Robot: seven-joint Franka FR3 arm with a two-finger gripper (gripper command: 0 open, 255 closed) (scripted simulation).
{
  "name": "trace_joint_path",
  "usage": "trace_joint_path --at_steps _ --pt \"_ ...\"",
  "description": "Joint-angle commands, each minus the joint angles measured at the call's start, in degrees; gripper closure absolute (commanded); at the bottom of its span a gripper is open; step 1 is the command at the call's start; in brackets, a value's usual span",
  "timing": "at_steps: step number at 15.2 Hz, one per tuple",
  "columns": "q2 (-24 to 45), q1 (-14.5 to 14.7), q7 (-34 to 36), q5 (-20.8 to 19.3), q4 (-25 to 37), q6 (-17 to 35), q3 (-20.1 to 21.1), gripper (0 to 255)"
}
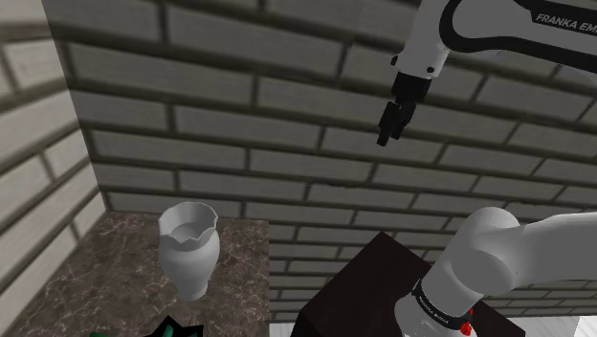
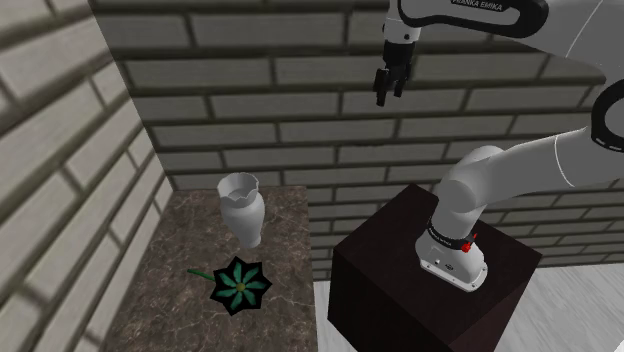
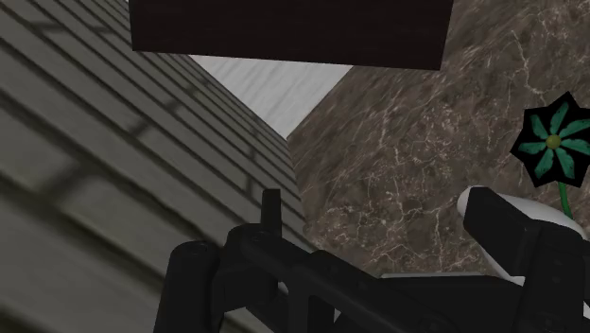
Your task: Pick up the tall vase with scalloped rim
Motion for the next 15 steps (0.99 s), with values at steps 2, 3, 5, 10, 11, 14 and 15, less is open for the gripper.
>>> trace_joint_path --at_steps 2,3,5,10,11,14,15 --pt "0.27 0.30 0.94 0.92 -1.09 1.67 0.74 0" --pt "0.63 0.60 1.87 1.83 -2.11 3.36 1.50 0" --pt "1.57 1.27 3.67 3.62 -3.93 6.82 3.03 0" --pt "5.38 3.01 7.85 7.87 -7.19 15.85 7.05 0" --pt "6.39 3.35 8.64 8.67 -7.60 17.71 7.88 0" --pt "9.90 4.36 10.95 10.87 -8.36 23.35 10.37 0" --pt "11.22 4.68 11.70 11.53 -8.45 25.24 11.21 0"
